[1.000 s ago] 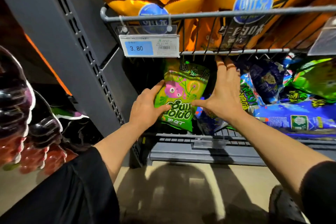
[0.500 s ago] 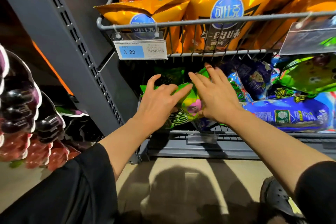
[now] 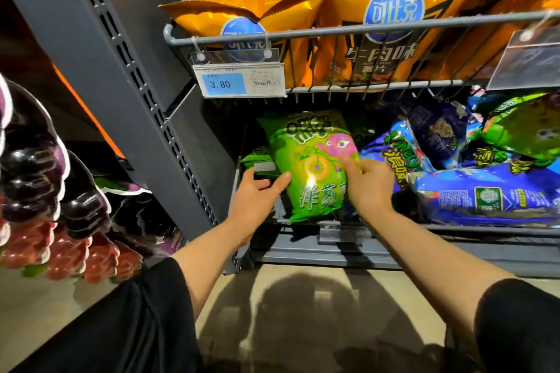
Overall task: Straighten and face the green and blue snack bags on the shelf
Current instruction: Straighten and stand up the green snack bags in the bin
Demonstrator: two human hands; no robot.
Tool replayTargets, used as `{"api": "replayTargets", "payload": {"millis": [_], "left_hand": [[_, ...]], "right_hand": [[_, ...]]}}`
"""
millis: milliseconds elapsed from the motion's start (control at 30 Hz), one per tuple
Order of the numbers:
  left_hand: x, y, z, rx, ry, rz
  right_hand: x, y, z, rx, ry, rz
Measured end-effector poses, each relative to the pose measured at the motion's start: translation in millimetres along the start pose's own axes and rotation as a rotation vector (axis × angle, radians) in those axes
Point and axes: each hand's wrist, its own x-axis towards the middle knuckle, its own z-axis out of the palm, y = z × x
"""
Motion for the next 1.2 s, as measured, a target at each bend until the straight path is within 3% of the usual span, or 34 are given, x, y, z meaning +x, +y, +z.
{"api": "replayTargets", "payload": {"millis": [67,133,233,367,433,667,833,933,1000,1067,1133,1200], "left_hand": [[10,-3,4,-0.118,-0.048,0.015],[19,-9,0,-0.18,0.025,0.072],[32,-20,-18,-0.099,0.119,0.164],[44,-28,-33,-0.038,0.039,0.224],[47,-29,-32,-0.05,-0.027,0.253],[62,-30,-32,0.038,-0.081,0.156],[64,-36,-32,-0.025,-0.165,0.099],[62,-34,-26,0.19,0.026,0.198],[57,-28,-23,0.317,0.214,0.399],[52,-17,-23,0.604,0.328,0.628],[52,-11,-22,0.943,0.317,0.803],[55,-18,-16,1.135,0.241,0.807]], "right_hand": [[-11,2,16,0.055,-0.108,-0.033],[-21,4,29,0.086,-0.242,-0.083],[-22,9,46,0.039,-0.294,-0.108],[-9,0,48,0.347,-0.373,0.036],[0,-1,49,0.418,-0.417,-0.017],[18,3,55,0.329,-0.367,-0.077],[23,-4,51,0.358,-0.363,-0.134],[23,1,59,0.304,-0.335,-0.125],[21,8,64,0.238,-0.329,-0.13],[22,14,65,0.213,-0.337,-0.126],[23,17,60,0.184,-0.352,-0.137],[22,22,49,0.068,-0.27,-0.195]]}}
